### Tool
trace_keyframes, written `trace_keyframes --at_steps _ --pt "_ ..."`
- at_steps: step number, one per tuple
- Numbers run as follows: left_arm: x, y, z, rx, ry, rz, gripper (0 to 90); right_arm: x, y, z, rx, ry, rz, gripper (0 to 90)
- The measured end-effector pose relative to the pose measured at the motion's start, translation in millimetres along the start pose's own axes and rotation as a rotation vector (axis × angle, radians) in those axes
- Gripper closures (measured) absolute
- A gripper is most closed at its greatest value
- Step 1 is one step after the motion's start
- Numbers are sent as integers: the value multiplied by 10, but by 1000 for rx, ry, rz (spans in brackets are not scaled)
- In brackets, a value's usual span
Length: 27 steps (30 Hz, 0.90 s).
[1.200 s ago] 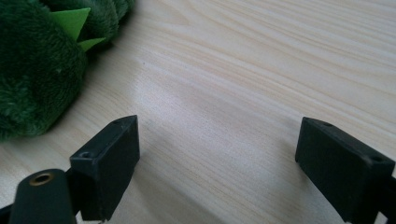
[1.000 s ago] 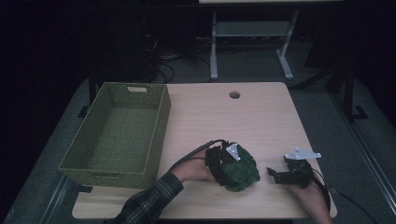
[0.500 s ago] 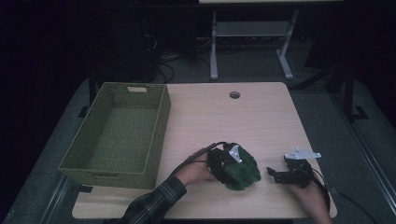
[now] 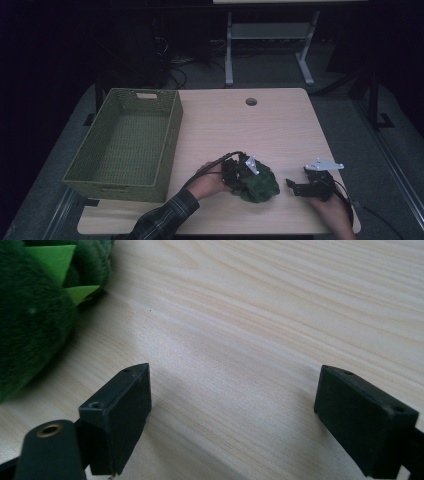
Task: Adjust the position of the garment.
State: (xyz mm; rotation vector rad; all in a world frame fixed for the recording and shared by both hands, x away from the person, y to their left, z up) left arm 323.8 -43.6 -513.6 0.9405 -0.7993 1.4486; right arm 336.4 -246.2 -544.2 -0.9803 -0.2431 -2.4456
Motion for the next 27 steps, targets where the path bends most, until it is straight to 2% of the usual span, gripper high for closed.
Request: trace_keyframes --at_steps 6,9,10,11,14,15,16,18,19,21,22,23,25,27 --pt "145 -1 2 15 18 -11 784 0 1 0 0 0 0 152" --pt "339 -49 17 35 50 0 784 0 1 0 -1 0 -1 153" --pt "339 -49 17 35 50 0 784 0 1 0 -1 0 -1 153" --pt "433 -83 7 43 53 7 783 1 1 0 -2 0 -1 153" --pt "519 -125 -6 45 56 19 783 1 1 0 -2 0 -1 153" --pt "633 -168 -18 56 69 30 783 0 2 0 -2 0 -2 153" --pt "633 -168 -18 56 69 30 783 0 2 0 -2 0 -2 153" --pt "794 -230 -50 68 73 53 782 1 2 1 -1 1 -2 154" --pt "794 -230 -50 68 73 53 782 1 2 1 -1 1 -2 154" --pt "941 -279 -83 87 81 66 782 1 2 0 -1 0 -2 154" --pt "941 -279 -83 87 81 66 782 1 2 0 -1 0 -2 154" --pt "1054 -328 -123 96 78 74 781 0 3 0 -1 0 -2 154" --pt "1100 -348 -138 103 81 80 782 0 3 0 -1 0 -2 153" --pt "1247 -404 -183 120 89 90 781 0 2 0 -1 0 -2 154"
Point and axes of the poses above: each handheld gripper's, and its own axes: x roughly backward along the jaws, z roughly out of its top, y roughly to its right, the point moved 9 cm from there along -x, roughly forward along the jaws, and after that the axes turned 1 degree about x, right-handed, at the moved point
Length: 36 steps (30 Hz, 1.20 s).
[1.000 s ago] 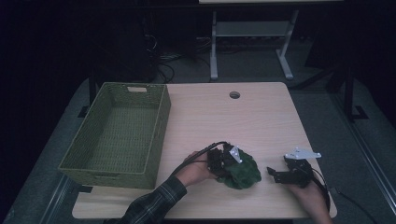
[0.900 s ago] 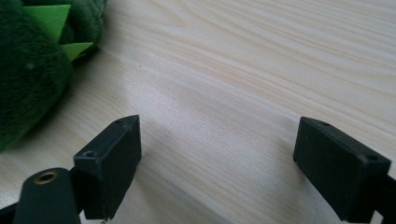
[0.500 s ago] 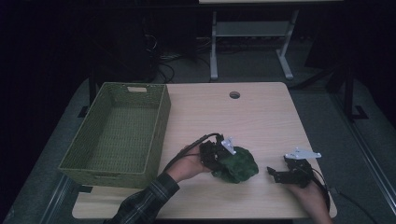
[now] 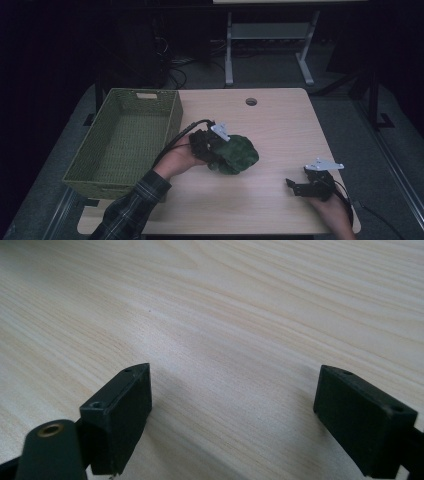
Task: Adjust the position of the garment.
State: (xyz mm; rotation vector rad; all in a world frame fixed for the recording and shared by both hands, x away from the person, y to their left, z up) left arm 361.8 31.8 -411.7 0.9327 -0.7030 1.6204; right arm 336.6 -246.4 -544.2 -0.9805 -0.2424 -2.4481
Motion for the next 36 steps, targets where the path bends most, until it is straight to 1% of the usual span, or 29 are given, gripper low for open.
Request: trace_keyframes --at_steps 1,2,3,4,5,6,7,9,10,11,13,17,18,19,20,22,23,28,30,31,32,33,34,35,36 --pt "0 0 0 0 0 0 781 0 0 0 0 0 0 154" --pt "104 -41 -15 13 2 10 781 0 1 0 1 0 0 153" --pt "104 -41 -15 13 2 10 781 0 1 0 1 0 0 153" --pt "157 -60 -18 21 11 16 781 0 1 0 1 0 0 154" --pt "268 -110 -41 32 18 27 781 0 1 0 0 0 0 154" --pt "325 -137 -54 40 24 33 781 0 0 0 0 0 0 154" --pt "325 -137 -54 40 24 33 781 0 0 0 0 0 0 154" --pt "443 -192 -93 51 25 47 781 0 1 0 1 0 0 154" --pt "547 -237 -128 64 33 64 781 0 1 0 1 0 0 154" --pt "623 -266 -157 76 37 70 781 0 1 0 1 0 0 154" --pt "726 -313 -199 83 43 86 781 0 1 0 1 0 0 154" --pt "927 -403 -307 118 63 116 781 0 0 0 0 0 0 154" --pt "985 -435 -350 126 64 131 780 0 0 0 0 0 0 154" --pt "985 -435 -350 126 64 131 781 0 1 0 1 0 0 154" --pt "1062 -473 -409 144 71 143 780 0 1 0 1 0 0 154" --pt "1155 -521 -492 162 75 165 781 -1 1 1 0 0 -1 154" --pt "1155 -521 -492 162 75 165 780 -1 1 1 0 0 -1 154" --pt "1312 -614 -697 204 77 206 780 -3 2 3 -1 1 -2 154" --pt "1374 -659 -810 226 69 224 780 -3 2 3 -1 1 -2 154" --pt "1374 -659 -810 226 69 224 780 -3 2 3 -1 1 -2 154" --pt "1409 -687 -883 238 64 236 780 -3 2 3 -1 1 -2 154" --pt "1420 -700 -917 246 66 242 780 -3 2 3 -1 1 -2 154" --pt "1450 -727 -1004 266 67 254 780 -4 2 3 -1 1 -2 154" --pt "1465 -748 -1071 277 62 262 780 -3 2 3 -1 1 -2 154" --pt "1470 -759 -1111 286 60 269 780 -3 2 3 -1 1 -2 154"
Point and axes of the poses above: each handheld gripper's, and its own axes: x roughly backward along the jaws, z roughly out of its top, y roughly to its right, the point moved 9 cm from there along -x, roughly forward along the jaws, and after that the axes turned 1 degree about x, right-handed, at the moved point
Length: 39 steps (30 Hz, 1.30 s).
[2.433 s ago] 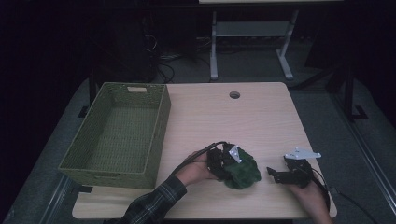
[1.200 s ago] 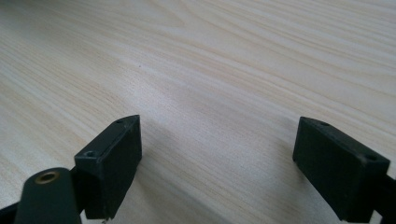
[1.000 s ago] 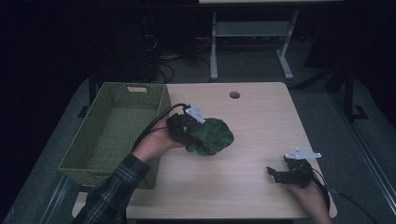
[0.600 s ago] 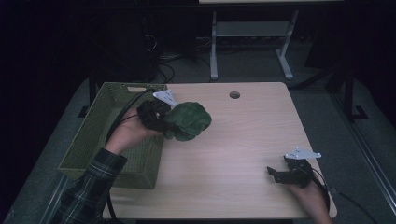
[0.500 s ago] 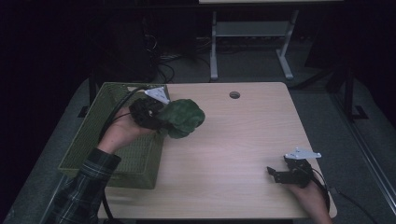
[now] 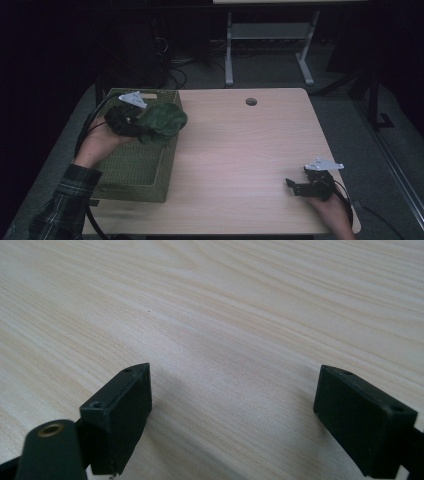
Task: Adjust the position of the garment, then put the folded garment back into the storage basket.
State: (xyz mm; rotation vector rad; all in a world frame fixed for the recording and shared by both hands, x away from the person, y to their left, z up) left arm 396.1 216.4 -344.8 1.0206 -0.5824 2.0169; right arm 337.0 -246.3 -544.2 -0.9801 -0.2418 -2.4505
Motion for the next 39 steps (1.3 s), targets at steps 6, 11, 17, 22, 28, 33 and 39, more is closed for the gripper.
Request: trace_keyframes --at_steps 6,11,17,22,28,33,39 --pt "-20 -186 -254 54 -12 52 778 0 0 0 0 0 0 154" --pt "-102 -275 -409 90 -27 66 777 0 1 0 0 0 -1 154" --pt "-396 -399 -702 145 -55 70 772 -1 2 1 2 0 -1 154" --pt "-582 -462 -824 180 -63 71 771 0 1 0 1 -1 -1 154" --pt "-824 -457 -993 200 -116 68 766 0 1 0 1 -1 -1 154" --pt "-930 -453 -1115 214 -164 74 764 0 1 0 1 -1 -1 154" --pt "-850 -537 -1151 229 -190 149 759 -1 1 0 1 -1 -1 154"
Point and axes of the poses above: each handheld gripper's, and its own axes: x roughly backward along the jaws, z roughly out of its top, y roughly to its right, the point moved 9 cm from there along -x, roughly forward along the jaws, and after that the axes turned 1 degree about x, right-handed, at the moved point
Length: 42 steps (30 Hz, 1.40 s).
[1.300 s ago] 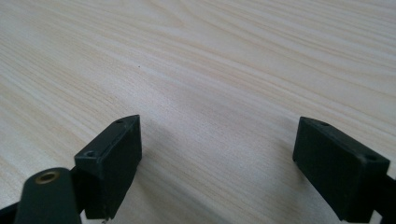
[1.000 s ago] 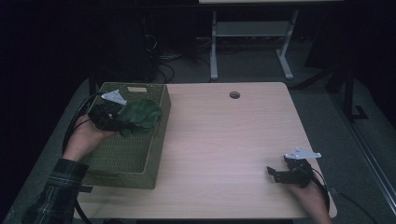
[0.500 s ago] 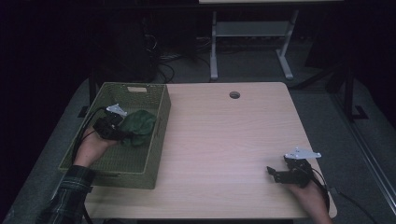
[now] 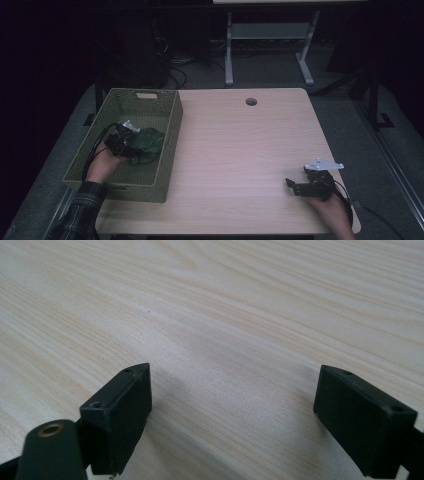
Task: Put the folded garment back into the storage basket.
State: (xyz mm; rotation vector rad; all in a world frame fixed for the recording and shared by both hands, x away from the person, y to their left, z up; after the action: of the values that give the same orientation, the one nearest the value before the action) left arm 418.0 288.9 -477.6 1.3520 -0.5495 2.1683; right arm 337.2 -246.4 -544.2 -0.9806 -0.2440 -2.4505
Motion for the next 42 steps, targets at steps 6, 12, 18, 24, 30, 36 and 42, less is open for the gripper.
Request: trace_keyframes --at_steps 6,12,18,24,30,36,42 --pt "-84 58 -45 -26 -20 -32 670 0 0 0 0 0 0 154" --pt "-20 71 -30 -21 15 -57 483 0 0 0 0 0 0 154" --pt "140 42 -6 -5 72 -45 251 0 0 0 0 0 0 154" --pt "381 36 88 15 147 -65 171 0 0 0 0 0 0 154" --pt "510 149 255 17 198 -101 145 0 0 0 0 0 0 154" --pt "592 299 483 8 256 -129 135 -1 1 1 0 1 0 153" --pt "643 506 705 -6 302 -156 135 -1 2 0 2 0 0 152"
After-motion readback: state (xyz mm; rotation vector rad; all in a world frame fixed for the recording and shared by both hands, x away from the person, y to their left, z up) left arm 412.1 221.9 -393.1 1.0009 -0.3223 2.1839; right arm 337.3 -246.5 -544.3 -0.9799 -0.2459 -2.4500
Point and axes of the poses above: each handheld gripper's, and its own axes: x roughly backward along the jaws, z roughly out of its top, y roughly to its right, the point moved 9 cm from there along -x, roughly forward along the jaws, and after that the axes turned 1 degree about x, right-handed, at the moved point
